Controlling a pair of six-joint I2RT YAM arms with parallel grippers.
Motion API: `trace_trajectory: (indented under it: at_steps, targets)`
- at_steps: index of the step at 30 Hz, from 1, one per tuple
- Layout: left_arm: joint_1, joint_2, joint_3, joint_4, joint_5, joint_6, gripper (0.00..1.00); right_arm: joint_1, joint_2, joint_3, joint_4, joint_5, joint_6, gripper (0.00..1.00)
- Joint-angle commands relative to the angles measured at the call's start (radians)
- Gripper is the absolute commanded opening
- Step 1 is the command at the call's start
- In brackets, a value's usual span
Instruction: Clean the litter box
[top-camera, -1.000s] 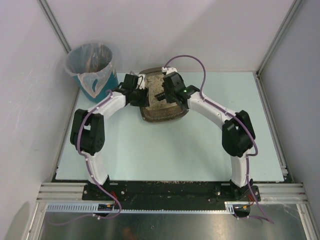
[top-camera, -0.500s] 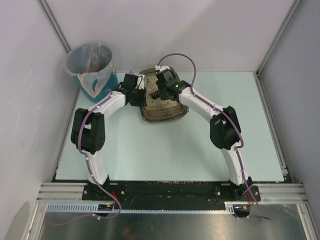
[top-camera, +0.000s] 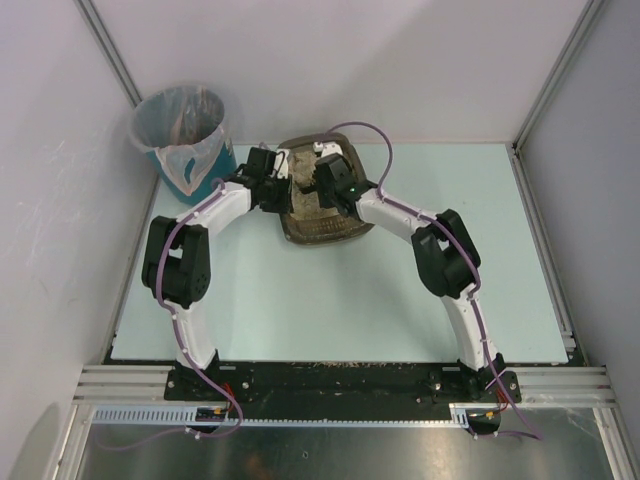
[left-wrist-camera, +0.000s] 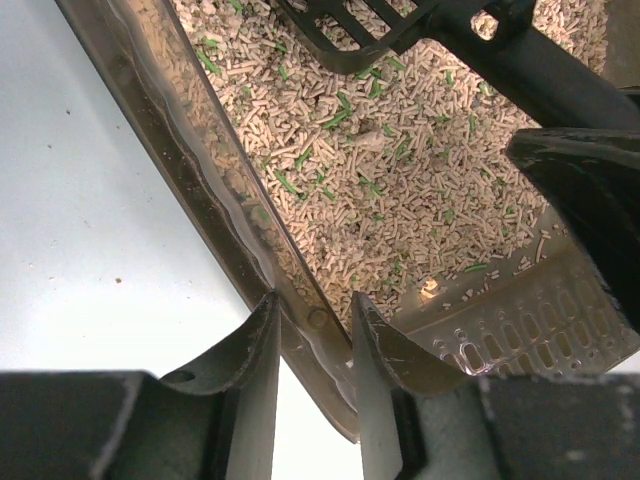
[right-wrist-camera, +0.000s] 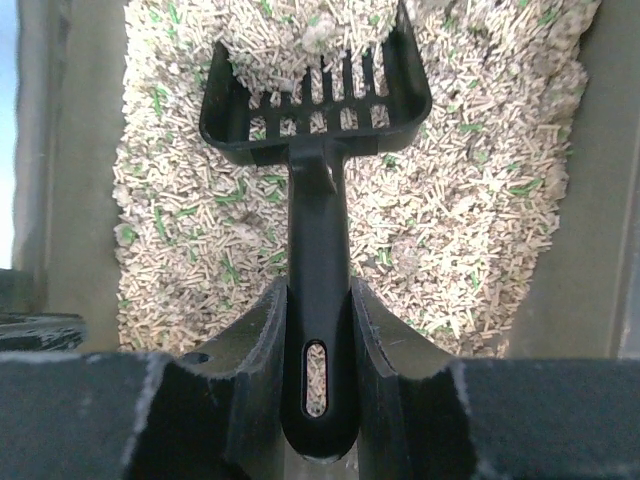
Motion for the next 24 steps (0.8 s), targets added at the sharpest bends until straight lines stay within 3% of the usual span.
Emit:
trace_trajectory:
  at_steps: [1, 5, 15, 24]
  targets:
    - [-0.027, 0.02, -0.012, -0.006, 0.103, -0.004, 0.35, -0.044, 0.034, -0.106, 0.118, -0.01, 0.034, 0.0]
    - [-0.03, -0.01, -0.017, -0.007, 0.087, -0.009, 0.36, -0.055, 0.014, -0.227, 0.248, -0.046, 0.034, 0.0]
    - [-0.025, -0.168, -0.025, -0.018, 0.038, -0.038, 0.71, -0.058, -0.068, -0.387, 0.497, -0.077, -0.015, 0.0]
    - [0.054, -0.427, -0.132, -0.023, 0.021, -0.15, 0.73, -0.061, -0.209, -0.505, 0.572, -0.128, 0.022, 0.0]
